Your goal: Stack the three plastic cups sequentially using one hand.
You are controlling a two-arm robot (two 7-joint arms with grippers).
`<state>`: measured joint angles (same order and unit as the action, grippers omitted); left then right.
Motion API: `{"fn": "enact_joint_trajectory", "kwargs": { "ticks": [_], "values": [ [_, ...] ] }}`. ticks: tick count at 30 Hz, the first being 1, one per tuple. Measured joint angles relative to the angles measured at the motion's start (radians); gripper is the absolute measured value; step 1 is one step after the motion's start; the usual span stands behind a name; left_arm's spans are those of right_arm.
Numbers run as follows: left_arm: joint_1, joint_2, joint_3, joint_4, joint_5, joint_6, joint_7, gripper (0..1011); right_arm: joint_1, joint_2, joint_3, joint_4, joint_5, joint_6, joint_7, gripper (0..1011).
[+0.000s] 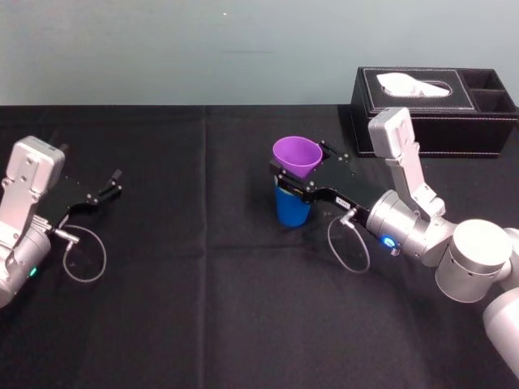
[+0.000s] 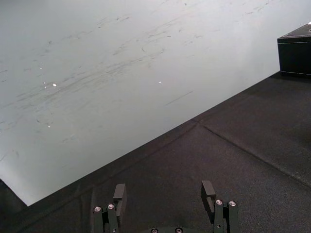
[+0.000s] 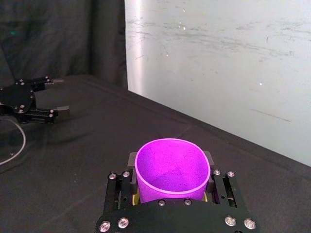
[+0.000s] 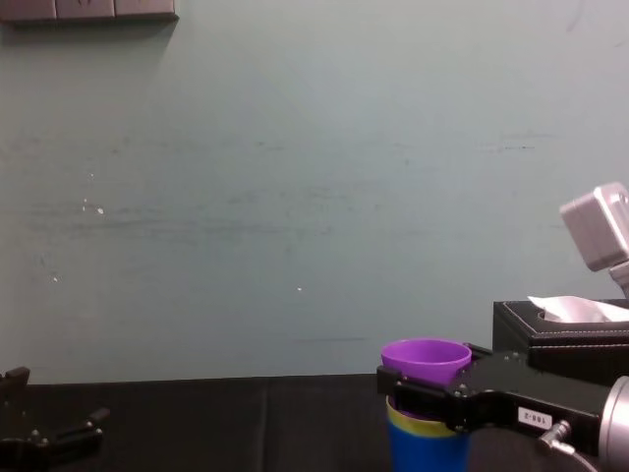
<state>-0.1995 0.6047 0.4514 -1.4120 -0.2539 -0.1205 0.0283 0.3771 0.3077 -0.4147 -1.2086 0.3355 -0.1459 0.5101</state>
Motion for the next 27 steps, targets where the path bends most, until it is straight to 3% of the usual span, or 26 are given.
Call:
{"fn": "enact_joint_trajectory", "kwargs": {
  "ticks": [10,21,27],
  "values": [
    [0.0,0.0,0.0,0.0,0.0,0.0,0.0,1011,0.002,-0.001,-0.001,0.006,0.0,-0.005,0.006,735],
    [0.0,0.0,0.0,0.0,0.0,0.0,0.0,1011,0.001,0.0,0.0,0.002,0.0,-0.001,0.003,995],
    [0.0,0.0,0.0,0.0,0.0,0.0,0.0,1011,-0.01,0.003,0.006,-0.015,0.001,-0.001,-0.004,1003]
  ]
}}
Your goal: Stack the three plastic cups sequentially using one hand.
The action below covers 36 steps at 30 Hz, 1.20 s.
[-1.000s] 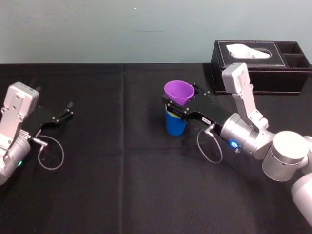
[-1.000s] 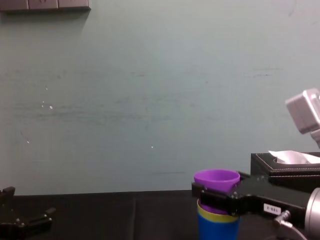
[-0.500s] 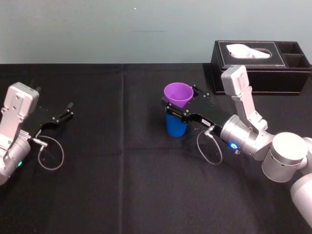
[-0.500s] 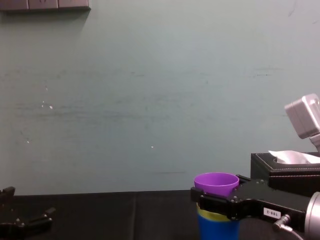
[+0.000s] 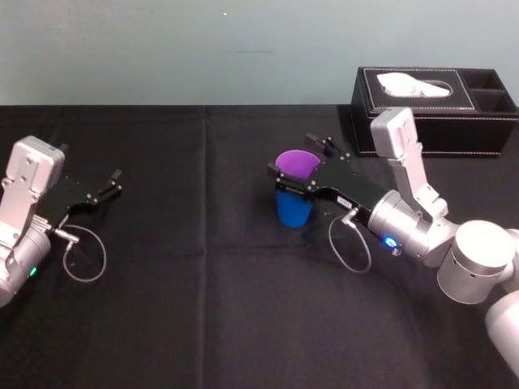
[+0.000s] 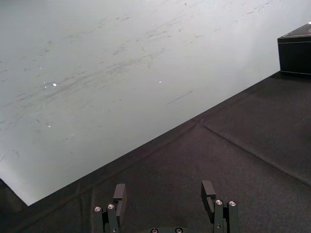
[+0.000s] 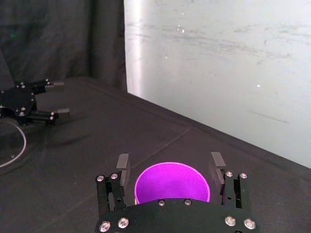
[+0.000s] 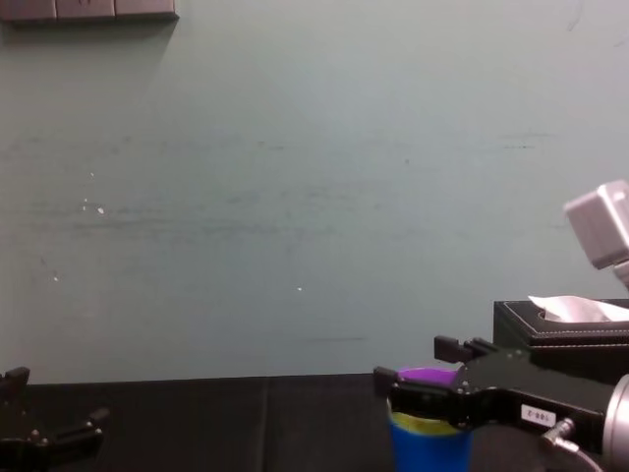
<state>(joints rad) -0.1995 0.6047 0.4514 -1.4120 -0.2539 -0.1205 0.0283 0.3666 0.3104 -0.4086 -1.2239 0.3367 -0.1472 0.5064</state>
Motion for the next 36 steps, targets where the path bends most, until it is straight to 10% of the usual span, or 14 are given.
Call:
{"fn": "enact_joint_trajectory", "kwargs": {
  "ticks": [19,27,36],
  "values": [
    [0.0,0.0,0.0,0.0,0.0,0.0,0.0,1011,-0.241,0.008,0.171,-0.275,-0.12,0.016,-0.351,1003],
    [0.0,0.0,0.0,0.0,0.0,0.0,0.0,1011,-0.26,-0.02,0.192,-0.227,-0.236,0.043,-0.479,1003],
    [0.0,0.0,0.0,0.0,0.0,0.0,0.0,1011,-0.229,-0.042,0.186,-0.141,-0.276,0.049,-0.472,1003]
  ]
}}
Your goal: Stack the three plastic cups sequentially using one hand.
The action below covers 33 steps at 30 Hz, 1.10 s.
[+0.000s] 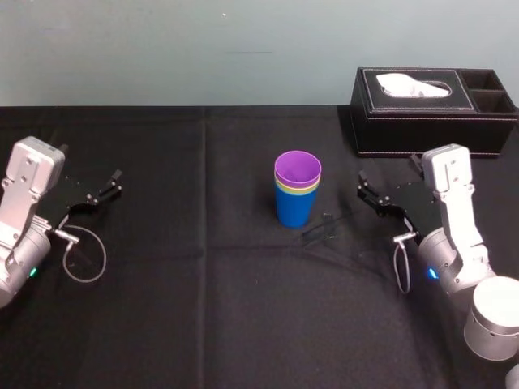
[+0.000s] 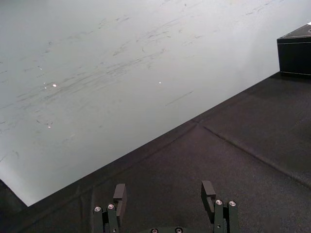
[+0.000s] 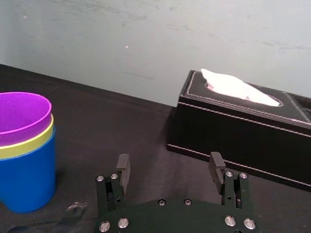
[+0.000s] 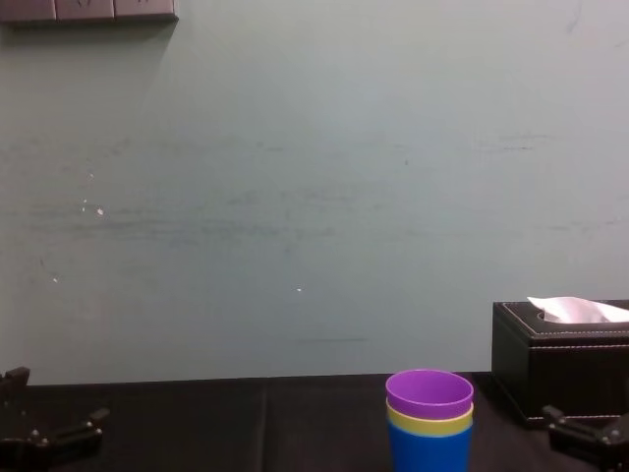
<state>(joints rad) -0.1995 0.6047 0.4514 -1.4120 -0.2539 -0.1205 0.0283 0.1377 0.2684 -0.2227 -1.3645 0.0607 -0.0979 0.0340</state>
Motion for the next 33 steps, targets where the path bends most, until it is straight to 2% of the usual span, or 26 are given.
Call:
{"fn": "enact_joint_trajectory", "kwargs": {
  "ticks": [33],
  "values": [
    [0.0,0.0,0.0,0.0,0.0,0.0,0.0,1011,0.002,0.001,-0.001,0.001,0.004,-0.003,0.009,1003]
  ]
}}
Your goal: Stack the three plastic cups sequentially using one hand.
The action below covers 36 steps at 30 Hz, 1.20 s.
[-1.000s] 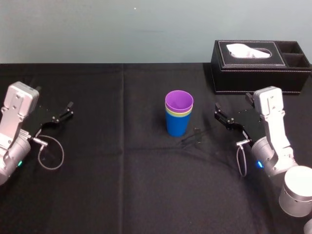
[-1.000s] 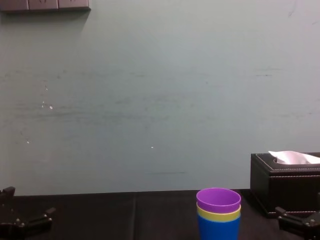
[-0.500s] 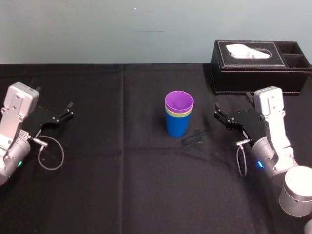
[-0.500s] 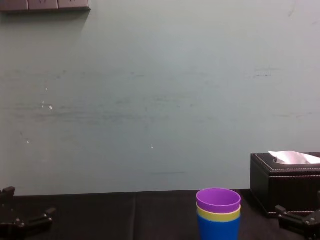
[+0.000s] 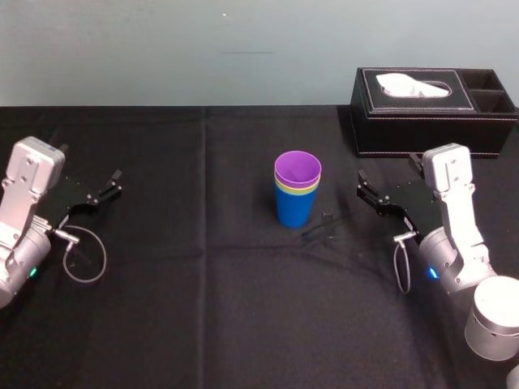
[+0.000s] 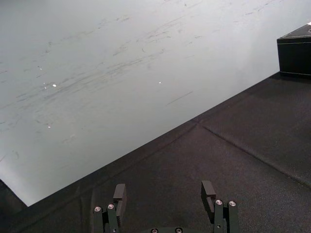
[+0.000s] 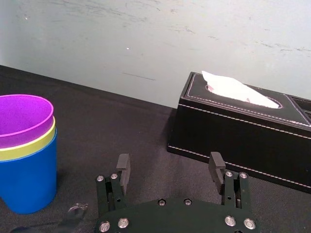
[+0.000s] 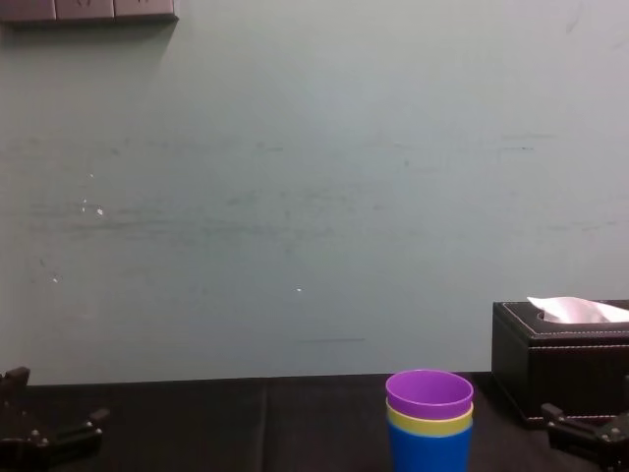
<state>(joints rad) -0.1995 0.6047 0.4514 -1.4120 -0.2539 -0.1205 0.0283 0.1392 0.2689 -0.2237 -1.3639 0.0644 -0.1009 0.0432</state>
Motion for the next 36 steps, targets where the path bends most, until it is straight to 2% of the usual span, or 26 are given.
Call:
{"fn": "enact_joint_trajectory", "kwargs": {
  "ticks": [36],
  "values": [
    [0.0,0.0,0.0,0.0,0.0,0.0,0.0,1011,0.0,0.0,0.0,-0.001,0.0,0.0,-0.001,1003]
  ]
}}
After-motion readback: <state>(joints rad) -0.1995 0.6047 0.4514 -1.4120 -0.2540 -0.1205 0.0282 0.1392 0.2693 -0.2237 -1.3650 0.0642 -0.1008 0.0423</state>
